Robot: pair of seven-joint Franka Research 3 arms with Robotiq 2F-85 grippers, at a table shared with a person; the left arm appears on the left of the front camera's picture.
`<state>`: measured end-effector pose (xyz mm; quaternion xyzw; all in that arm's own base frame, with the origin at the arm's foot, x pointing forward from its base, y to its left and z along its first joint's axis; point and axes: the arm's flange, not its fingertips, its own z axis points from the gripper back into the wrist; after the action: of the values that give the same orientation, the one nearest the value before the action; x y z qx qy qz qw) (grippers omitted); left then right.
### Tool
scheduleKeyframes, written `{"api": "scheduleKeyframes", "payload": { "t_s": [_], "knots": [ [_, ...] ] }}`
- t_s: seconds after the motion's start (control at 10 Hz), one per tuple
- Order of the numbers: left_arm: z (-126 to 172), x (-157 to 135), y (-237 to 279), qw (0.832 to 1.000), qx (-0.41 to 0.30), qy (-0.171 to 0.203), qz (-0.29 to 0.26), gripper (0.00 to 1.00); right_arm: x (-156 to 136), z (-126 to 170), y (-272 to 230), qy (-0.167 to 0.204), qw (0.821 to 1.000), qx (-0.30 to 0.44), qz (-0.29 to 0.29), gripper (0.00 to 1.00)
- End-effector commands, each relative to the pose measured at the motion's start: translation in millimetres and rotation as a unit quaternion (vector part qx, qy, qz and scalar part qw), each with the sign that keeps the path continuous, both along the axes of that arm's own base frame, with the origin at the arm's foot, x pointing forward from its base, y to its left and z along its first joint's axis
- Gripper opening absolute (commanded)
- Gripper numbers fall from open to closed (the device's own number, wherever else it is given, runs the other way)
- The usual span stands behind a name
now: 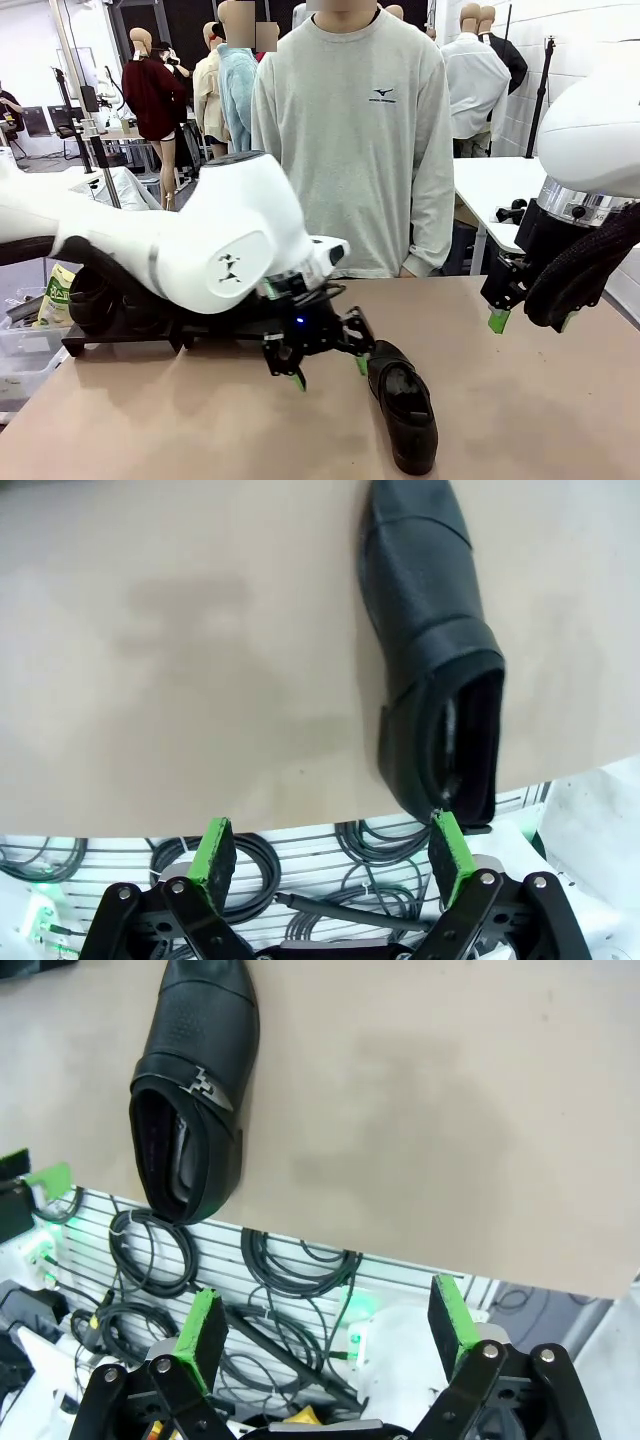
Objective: Organize the shoes by placing them on the stand.
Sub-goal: Place the Shoe from the middle of the table onto the Shoes Stand.
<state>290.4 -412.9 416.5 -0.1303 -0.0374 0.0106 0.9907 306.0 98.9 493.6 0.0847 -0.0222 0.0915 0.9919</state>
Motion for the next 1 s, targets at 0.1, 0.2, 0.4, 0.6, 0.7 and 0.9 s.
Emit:
{"api": "scheduleKeyframes", "payload": {
  "t_s": [0.1, 0.2, 0.4, 0.6, 0.7, 0.9],
  "knots": [
    [-13, 5, -47, 0.999, 0.033, -0.006, 0.020, 1.00, 3, 1, 1, 0.003, 1.000, 0.005, 0.008, 1.00],
    [-14, 5, -56, 0.999, 0.031, -0.008, 0.019, 1.00, 3, 1, 1, 0.003, 1.000, 0.005, 0.008, 1.00],
    [-31, 5, -67, 0.998, 0.059, -0.023, 0.028, 1.00, 3, 1, 1, 0.003, 1.000, 0.005, 0.008, 1.00],
    [-43, 1, -85, 0.998, 0.055, -0.037, 0.016, 1.00, 3, 1, 1, 0.003, 1.000, 0.005, 0.008, 1.00],
    [-53, 2, -93, 0.997, 0.065, -0.027, 0.009, 1.00, 3, 1, 1, 0.003, 1.000, 0.005, 0.008, 1.00],
    [-61, 0, -103, 0.998, 0.067, -0.006, 0.000, 1.00, 3, 1, 1, 0.003, 1.000, 0.005, 0.008, 1.00]
  ]
}}
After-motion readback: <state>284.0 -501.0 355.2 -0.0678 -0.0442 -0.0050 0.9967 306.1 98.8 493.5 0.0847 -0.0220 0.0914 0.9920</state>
